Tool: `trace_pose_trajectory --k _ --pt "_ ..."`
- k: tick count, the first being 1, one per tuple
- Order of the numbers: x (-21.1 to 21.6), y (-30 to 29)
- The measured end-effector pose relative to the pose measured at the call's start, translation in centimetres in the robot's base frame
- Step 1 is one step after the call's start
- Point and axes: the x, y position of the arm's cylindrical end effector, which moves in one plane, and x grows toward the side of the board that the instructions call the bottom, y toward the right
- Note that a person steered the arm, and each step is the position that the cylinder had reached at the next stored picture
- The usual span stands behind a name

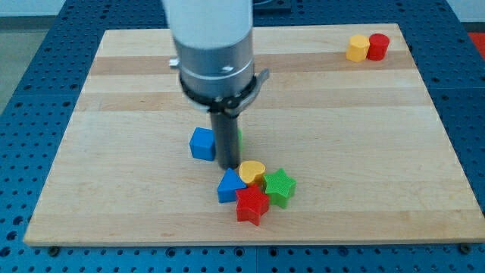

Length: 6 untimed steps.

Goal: Move the green circle to the center of the board

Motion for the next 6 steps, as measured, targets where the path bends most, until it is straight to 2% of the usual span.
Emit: trace_pose_trajectory --k 1,4,6 --pt "-3.7 0.0" --pt "-8.9 -1.5" --pt "-5.7 2.6"
